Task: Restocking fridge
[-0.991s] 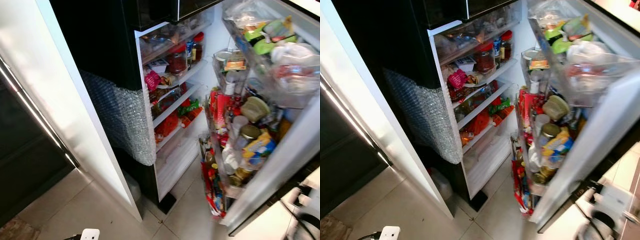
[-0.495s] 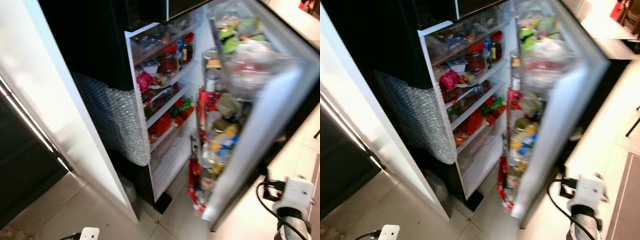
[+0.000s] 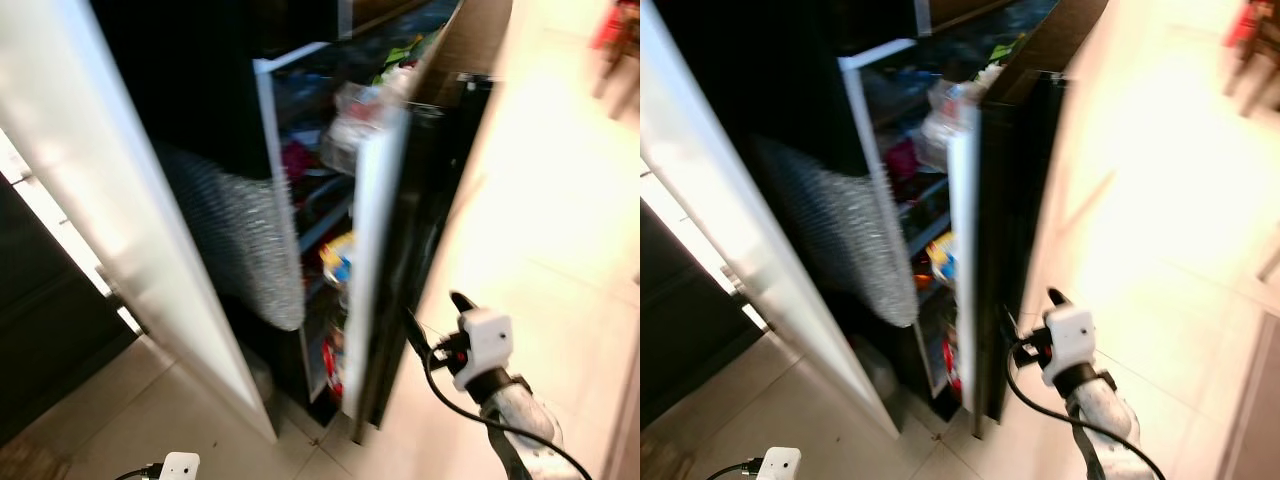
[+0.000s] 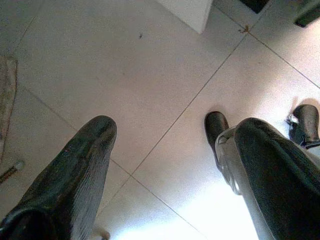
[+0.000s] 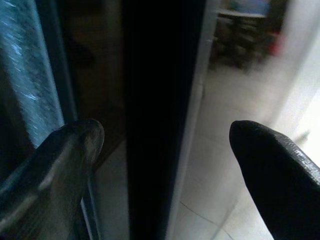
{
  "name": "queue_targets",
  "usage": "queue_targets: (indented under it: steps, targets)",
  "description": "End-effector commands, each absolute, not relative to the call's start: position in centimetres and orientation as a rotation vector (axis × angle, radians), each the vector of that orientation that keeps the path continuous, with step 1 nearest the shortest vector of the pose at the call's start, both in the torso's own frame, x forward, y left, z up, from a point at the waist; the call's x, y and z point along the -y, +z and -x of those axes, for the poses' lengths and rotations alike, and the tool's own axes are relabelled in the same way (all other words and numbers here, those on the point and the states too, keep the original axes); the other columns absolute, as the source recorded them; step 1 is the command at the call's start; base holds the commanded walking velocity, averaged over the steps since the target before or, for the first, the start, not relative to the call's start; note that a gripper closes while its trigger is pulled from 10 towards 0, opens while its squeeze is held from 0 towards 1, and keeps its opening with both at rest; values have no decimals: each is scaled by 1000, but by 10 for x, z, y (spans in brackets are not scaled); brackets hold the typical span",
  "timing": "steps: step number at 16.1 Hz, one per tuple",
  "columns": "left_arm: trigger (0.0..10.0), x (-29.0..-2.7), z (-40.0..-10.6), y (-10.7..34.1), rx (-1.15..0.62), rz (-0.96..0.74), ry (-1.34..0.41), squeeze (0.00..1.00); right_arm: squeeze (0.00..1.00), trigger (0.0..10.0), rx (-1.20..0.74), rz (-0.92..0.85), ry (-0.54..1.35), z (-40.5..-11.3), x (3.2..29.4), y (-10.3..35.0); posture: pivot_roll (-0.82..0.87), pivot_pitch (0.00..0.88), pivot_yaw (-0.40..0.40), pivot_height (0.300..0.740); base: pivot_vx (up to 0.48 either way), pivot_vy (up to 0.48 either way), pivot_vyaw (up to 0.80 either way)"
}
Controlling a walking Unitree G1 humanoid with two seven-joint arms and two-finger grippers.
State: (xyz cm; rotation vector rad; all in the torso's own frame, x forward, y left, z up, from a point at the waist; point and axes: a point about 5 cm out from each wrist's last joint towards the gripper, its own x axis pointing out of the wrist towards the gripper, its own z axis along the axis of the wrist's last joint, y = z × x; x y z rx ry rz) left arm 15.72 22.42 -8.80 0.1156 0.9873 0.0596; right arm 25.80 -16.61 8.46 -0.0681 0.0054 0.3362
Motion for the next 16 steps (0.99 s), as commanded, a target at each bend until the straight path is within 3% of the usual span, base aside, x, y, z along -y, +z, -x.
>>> queue_targets:
  steps: [1, 8, 10, 13, 16]
  targets:
    - [10000, -227, -153, -89, -1008, -124, 61, 0, 0, 10000, -19, 56, 315, -258, 172, 84, -87, 0, 17, 740, 0, 0, 0]
    - [10000, -224, -154, -90, -1004, -99, 81, 0, 0, 10000, -206, 2, -15, -255, 244, 46, -79, 0, -7, 740, 0, 0, 0]
    - [10000, -223, -156, -89, -1000, -90, 86, 0, 0, 10000, -449, -70, -139, -244, 268, 1, -80, 0, -7, 740, 0, 0, 0]
    - [10000, -222, -157, -89, -998, -82, 94, 0, 0, 10000, -688, -54, -166, -222, 265, -34, -69, 0, -11, 740, 0, 0, 0]
    - [10000, -220, -158, -89, -997, -60, 105, 0, 0, 10000, -924, 33, -61, -188, 242, -68, -24, 0, -28, 740, 0, 0, 0]
